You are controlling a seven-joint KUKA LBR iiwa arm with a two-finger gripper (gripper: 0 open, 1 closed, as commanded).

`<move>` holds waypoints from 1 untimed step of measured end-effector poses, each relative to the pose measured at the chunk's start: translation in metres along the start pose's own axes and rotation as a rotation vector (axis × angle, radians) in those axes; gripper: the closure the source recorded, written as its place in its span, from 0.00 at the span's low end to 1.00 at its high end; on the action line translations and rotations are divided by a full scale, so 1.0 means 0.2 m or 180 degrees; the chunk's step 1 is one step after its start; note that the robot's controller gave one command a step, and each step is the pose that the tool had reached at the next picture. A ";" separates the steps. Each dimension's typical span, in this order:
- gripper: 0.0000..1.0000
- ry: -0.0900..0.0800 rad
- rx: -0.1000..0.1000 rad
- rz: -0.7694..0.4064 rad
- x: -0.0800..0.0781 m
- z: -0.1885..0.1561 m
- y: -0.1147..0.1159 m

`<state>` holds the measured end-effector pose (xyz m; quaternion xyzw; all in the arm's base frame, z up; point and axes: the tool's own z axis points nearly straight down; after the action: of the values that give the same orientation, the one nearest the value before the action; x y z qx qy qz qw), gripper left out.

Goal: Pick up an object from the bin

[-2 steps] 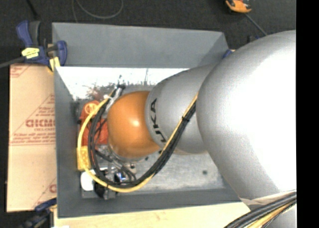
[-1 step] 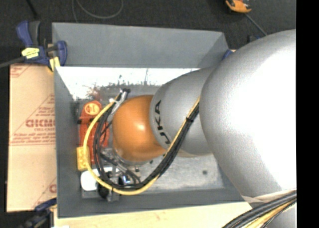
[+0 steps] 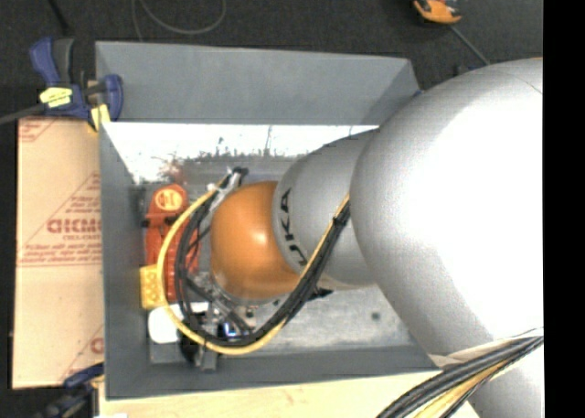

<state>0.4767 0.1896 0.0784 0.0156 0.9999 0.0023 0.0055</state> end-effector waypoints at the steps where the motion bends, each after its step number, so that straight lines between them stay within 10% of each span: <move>1: 1.00 -0.0021 0.0022 -0.0562 -0.01 0.02 0.06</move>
Offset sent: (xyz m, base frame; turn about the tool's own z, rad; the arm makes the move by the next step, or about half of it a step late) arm 0.0000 0.0000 0.0000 0.0000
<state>0.4801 0.2025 0.0741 -0.0726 0.9973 -0.0017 0.0089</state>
